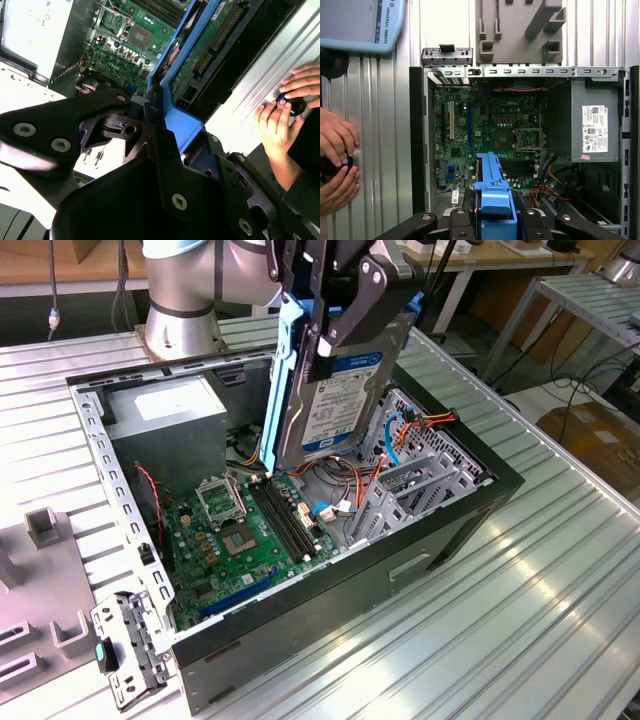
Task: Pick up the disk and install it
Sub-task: 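Insert the disk into the insertion slot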
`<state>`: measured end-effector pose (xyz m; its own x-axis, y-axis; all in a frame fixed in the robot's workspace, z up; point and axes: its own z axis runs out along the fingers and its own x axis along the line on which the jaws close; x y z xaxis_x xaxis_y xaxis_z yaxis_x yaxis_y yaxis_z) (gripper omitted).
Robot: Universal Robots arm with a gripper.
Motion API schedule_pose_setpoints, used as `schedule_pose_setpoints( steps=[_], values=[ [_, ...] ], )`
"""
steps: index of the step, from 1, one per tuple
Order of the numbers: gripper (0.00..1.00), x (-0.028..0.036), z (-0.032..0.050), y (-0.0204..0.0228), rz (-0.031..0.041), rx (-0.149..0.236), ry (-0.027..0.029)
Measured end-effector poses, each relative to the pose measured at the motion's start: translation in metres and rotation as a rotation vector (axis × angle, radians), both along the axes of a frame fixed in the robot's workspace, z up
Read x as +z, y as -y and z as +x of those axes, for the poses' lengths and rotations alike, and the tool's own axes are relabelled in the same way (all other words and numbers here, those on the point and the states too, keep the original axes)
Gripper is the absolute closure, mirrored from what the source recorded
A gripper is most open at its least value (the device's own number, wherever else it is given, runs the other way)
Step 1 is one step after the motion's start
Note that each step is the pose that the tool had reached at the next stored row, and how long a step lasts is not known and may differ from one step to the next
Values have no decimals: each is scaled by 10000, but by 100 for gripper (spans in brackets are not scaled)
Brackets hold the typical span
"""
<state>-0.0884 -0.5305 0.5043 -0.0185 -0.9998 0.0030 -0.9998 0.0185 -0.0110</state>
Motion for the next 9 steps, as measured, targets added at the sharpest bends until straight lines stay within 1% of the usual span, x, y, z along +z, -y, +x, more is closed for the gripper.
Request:
schedule_pose_setpoints(
  steps=[2, 4, 6, 7, 9],
  values=[
    [63, 0, 86, 2, -1, 0, 0],
    [63, -1, 134, 3, -1, 1, -1],
    [63, -1, 198, 3, 0, 0, -3],
    [63, -1, 244, 3, -1, 0, -5],
    [63, -1, 297, 3, -2, 1, -8]
  ],
)
